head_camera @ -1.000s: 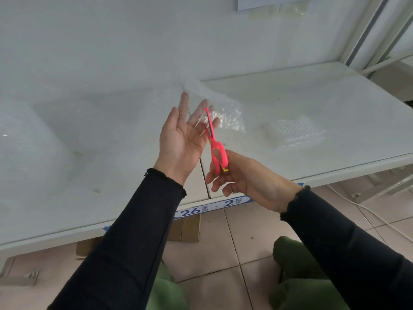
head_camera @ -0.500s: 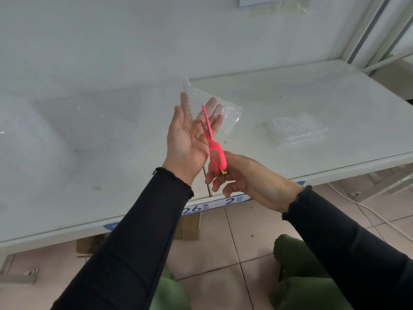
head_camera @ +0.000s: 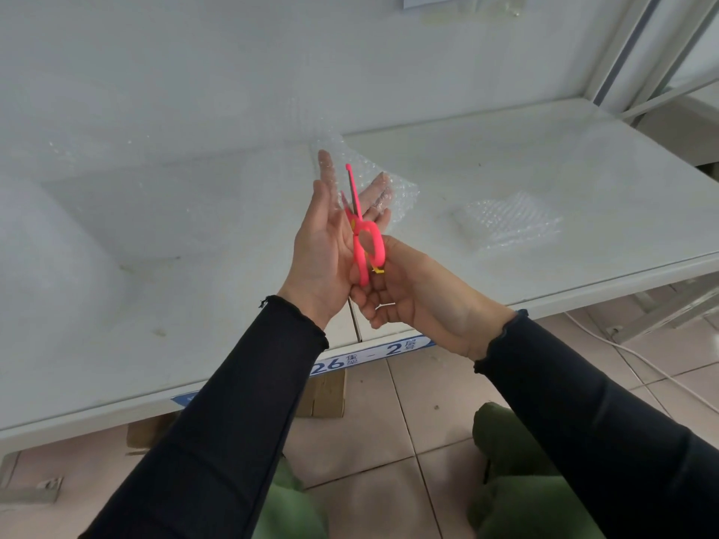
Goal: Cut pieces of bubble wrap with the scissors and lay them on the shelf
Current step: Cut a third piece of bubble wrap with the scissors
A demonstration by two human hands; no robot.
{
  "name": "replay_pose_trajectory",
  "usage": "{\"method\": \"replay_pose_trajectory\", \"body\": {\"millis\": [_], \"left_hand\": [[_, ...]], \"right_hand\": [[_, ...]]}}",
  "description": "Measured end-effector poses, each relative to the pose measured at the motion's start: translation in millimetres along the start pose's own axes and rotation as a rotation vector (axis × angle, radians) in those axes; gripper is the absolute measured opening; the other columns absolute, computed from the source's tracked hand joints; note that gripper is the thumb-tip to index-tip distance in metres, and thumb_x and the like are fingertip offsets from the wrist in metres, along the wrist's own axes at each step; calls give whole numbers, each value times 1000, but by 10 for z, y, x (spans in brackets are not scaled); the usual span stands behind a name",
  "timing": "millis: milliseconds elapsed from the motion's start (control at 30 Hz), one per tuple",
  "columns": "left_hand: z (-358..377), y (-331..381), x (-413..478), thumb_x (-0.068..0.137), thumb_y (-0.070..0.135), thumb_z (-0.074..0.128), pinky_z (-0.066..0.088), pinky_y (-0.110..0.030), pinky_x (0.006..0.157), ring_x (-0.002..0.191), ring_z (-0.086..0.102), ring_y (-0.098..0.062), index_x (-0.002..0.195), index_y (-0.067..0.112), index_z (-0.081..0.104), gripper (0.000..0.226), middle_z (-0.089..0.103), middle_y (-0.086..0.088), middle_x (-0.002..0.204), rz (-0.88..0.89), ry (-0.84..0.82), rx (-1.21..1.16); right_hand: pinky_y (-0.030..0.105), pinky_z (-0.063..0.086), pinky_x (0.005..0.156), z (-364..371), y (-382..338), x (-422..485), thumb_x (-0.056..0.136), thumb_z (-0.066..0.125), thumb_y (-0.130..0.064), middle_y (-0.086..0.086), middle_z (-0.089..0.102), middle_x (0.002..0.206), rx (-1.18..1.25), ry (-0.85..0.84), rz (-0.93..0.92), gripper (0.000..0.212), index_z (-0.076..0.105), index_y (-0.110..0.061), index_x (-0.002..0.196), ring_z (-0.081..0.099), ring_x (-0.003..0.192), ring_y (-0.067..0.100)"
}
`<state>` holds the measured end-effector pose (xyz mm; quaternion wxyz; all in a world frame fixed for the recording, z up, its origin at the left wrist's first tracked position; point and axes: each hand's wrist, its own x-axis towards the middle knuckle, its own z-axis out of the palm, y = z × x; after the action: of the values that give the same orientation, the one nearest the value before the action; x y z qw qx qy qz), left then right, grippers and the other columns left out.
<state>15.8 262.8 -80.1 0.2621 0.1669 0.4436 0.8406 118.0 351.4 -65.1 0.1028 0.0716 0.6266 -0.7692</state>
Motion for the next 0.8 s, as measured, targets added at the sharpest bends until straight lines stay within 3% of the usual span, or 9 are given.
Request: {"method": "replay_pose_trajectory", "body": {"millis": [67,133,200,267,300,367,533,667,800], "left_hand": [[-6,11,-9,107,51,20,35,-39,118,140,49,-29,153,51,24,46,49,-20,150,2,-15,48],[8,38,-26,107,54,19,47,-32,103,138,50,-28,151,56,24,45,48,-16,152,-20,-8,61],[63,94,-72,106,57,16,47,-31,97,144,42,-28,143,63,35,42,45,-12,155,-69,3,74],[156,155,-144,105,58,9,50,-26,90,148,36,-26,108,64,67,58,41,-8,158,-115,-16,77],[202,181,-182,105,57,6,52,-23,86,148,34,-25,87,60,75,72,39,-8,159,-133,-30,74],[278,227,-244,105,54,3,47,-23,92,150,32,-24,68,55,76,82,37,-10,160,-142,-39,60],[287,240,-269,106,53,6,30,-32,114,148,35,-23,66,49,78,83,41,-12,157,-126,4,37],[199,191,-184,106,55,17,22,-37,123,144,43,-25,100,54,74,58,49,-12,152,-91,64,-55],[229,204,-215,107,52,13,21,-40,124,146,39,-26,74,45,81,76,44,-13,155,-83,56,-13]], "right_hand": [[30,47,63,14,-3,16,91,46,-58,9,56,76,25,8,10,51,57,-9,90,50,64,19],[30,46,62,19,-3,23,93,44,-59,9,56,75,71,11,15,51,58,-10,86,50,62,19],[30,46,63,22,5,24,98,41,-58,9,56,75,130,5,20,52,58,-11,84,50,62,19],[31,46,63,29,16,26,99,40,-58,9,56,75,174,5,28,53,58,-11,85,50,61,19],[31,45,63,32,23,30,99,40,-59,9,55,75,186,10,33,53,58,-11,86,49,61,19],[30,45,62,39,35,39,98,41,-59,8,55,74,187,20,37,53,57,-11,86,49,61,18],[29,44,61,66,57,61,96,46,-60,6,54,72,174,55,44,50,57,-13,83,47,60,17],[28,43,60,85,65,64,96,49,-57,5,54,70,183,74,43,47,57,-14,80,46,58,16],[28,41,58,104,80,68,84,54,-57,4,54,69,182,98,30,43,57,-14,79,45,57,16]]}}
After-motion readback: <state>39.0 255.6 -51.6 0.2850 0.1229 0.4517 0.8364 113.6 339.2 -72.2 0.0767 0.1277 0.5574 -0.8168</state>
